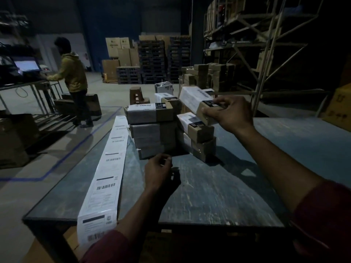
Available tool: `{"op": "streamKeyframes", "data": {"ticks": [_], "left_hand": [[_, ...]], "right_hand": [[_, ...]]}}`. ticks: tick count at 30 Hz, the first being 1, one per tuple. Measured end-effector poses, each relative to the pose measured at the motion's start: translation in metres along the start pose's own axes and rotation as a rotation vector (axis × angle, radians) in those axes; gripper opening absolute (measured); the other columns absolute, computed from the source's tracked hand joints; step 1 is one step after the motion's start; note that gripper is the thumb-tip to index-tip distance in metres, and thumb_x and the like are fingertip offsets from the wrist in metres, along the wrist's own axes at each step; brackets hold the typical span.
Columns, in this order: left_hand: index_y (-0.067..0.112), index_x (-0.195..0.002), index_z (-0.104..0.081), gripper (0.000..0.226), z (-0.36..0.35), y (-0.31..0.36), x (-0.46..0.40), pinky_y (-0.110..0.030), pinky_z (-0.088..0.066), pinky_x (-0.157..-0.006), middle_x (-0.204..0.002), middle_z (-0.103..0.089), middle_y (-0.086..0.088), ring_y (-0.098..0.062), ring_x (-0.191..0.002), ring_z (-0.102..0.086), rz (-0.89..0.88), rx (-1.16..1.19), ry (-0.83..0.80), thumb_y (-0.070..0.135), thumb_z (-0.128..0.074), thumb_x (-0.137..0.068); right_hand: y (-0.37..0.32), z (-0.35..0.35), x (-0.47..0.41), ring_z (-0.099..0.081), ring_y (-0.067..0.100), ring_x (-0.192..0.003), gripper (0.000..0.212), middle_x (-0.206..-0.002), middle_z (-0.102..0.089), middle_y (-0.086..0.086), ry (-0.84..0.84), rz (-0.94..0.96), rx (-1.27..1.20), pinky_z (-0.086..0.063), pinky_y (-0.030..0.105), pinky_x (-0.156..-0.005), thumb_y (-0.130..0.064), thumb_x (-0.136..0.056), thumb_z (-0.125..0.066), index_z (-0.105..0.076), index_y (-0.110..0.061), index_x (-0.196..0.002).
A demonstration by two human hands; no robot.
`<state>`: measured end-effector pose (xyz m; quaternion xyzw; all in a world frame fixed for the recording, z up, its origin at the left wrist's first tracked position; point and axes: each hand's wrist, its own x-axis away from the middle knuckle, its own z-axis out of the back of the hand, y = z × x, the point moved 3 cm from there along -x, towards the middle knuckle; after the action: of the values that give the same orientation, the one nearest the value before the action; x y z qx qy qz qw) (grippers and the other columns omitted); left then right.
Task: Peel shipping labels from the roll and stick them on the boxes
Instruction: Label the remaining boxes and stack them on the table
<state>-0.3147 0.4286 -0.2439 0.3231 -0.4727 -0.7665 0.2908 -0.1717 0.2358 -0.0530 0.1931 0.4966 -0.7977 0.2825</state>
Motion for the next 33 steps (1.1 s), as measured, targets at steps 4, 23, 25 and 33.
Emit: {"op": "streamKeyframes", "data": {"ticks": [4,23,25,33], "left_hand": [[0.019,-0.096,-0.077,0.007,-0.002,-0.006,-0.004,-0.018,-0.048,-0.062,-0.086,-0.076,0.004,-0.005,-0.072,-0.070,0.039,-0.001,-0.024,0.019,-0.070,-0.097],[0.018,-0.100,-0.080,0.011,0.002,-0.005,-0.003,-0.038,-0.059,-0.089,-0.095,-0.078,-0.005,-0.017,-0.088,-0.070,0.071,0.061,-0.112,0.024,-0.072,-0.095],[0.018,-0.098,-0.080,0.011,0.002,-0.003,0.002,-0.044,-0.061,-0.090,-0.091,-0.077,-0.004,-0.020,-0.087,-0.072,0.107,0.097,-0.115,0.027,-0.073,-0.094],[0.012,-0.088,-0.076,0.016,-0.014,0.042,0.045,-0.035,-0.061,-0.054,-0.079,-0.071,-0.007,-0.020,-0.062,-0.073,0.022,0.160,-0.161,0.014,-0.068,-0.101]], "right_hand": [[0.002,-0.033,-0.005,-0.068,0.014,-0.099,0.053,-0.117,-0.076,-0.002,-0.055,-0.036,0.159,-0.055,0.030,-0.074,-0.052,-0.066,-0.090,-0.078,-0.027,-0.112],[0.005,-0.037,0.001,-0.064,0.021,-0.111,0.063,-0.125,-0.069,0.001,-0.094,0.052,0.281,-0.056,0.041,-0.085,-0.070,-0.077,-0.073,-0.067,-0.028,-0.124],[0.008,-0.030,0.005,-0.062,0.023,-0.116,0.065,-0.130,-0.065,0.002,-0.106,0.062,0.283,-0.054,0.041,-0.088,-0.067,-0.078,-0.074,-0.064,-0.028,-0.128],[0.046,0.025,0.045,-0.064,0.019,-0.111,0.054,-0.124,-0.068,-0.002,-0.155,0.022,0.247,-0.056,0.040,-0.089,-0.061,-0.083,-0.075,-0.067,-0.027,-0.125]]}}
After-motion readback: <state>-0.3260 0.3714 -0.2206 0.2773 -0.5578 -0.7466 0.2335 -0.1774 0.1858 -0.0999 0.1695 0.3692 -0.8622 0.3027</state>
